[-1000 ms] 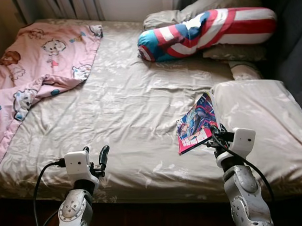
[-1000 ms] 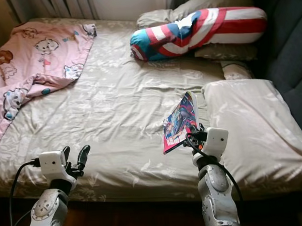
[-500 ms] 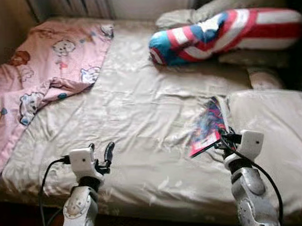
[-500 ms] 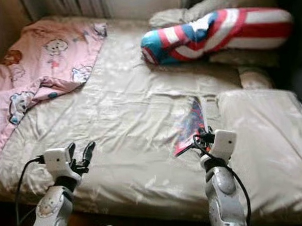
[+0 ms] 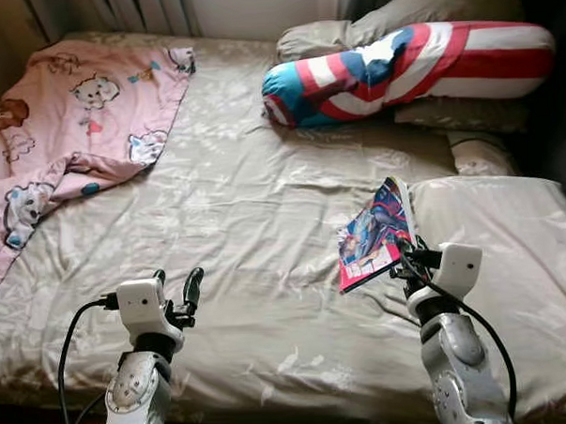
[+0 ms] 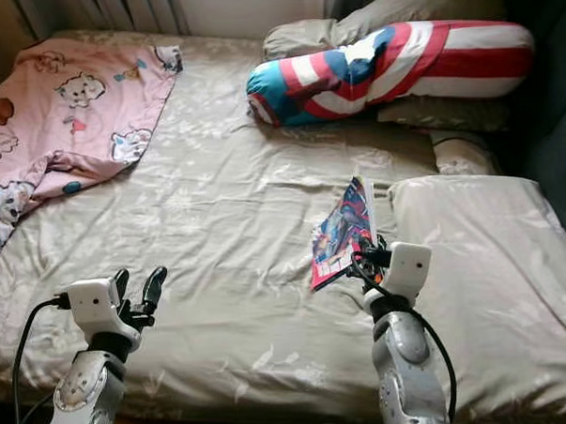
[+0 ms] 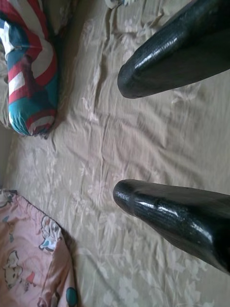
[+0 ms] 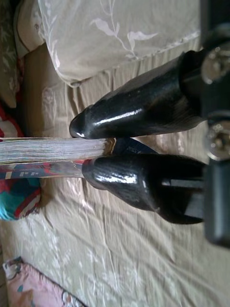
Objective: Clean up the room
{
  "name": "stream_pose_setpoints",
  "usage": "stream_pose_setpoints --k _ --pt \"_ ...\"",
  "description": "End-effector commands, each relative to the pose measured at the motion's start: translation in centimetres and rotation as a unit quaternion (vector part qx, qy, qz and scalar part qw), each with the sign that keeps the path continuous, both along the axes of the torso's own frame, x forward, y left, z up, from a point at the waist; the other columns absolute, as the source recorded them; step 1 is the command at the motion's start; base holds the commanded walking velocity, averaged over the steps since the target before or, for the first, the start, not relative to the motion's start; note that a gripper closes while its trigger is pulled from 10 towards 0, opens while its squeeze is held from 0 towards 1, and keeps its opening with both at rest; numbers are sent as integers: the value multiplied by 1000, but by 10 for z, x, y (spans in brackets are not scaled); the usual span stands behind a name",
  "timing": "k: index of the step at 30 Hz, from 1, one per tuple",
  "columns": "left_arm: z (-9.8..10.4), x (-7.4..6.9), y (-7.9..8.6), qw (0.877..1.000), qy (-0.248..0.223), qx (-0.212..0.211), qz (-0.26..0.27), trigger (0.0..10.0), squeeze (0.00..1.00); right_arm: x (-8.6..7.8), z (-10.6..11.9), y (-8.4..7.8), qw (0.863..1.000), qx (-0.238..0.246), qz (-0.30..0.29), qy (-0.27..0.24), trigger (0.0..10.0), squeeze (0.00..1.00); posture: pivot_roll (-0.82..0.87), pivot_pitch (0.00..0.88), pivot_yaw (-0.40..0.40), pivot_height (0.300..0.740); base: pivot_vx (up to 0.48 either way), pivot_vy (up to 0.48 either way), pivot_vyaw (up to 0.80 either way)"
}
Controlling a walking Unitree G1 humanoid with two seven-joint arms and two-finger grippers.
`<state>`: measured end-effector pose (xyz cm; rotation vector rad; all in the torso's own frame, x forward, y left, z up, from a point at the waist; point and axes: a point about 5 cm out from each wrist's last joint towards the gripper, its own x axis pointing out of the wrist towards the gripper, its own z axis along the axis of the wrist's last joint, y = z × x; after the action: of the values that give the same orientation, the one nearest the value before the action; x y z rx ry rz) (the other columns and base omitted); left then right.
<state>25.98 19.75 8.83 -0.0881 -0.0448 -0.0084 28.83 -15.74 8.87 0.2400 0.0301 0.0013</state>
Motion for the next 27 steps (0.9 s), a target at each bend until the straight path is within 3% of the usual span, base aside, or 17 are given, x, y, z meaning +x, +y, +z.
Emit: stream_pose_setpoints --k 1,11,27 --pt "-2 -4 1 1000 8 -2 0 10000 0 0 8 -1 1000 1 -3 -20 10000 0 47 210 -64 740 0 0 0" --pt "-2 -6 2 1000 11 0 -1 10000 0 0 7 2 1000 1 6 -16 10000 0 47 217 -62 680 0 0 0" --pt "-4 -6 0 1000 14 1 -6 10000 0 0 3 6 1000 2 19 3 10000 0 49 194 -54 680 0 0 0"
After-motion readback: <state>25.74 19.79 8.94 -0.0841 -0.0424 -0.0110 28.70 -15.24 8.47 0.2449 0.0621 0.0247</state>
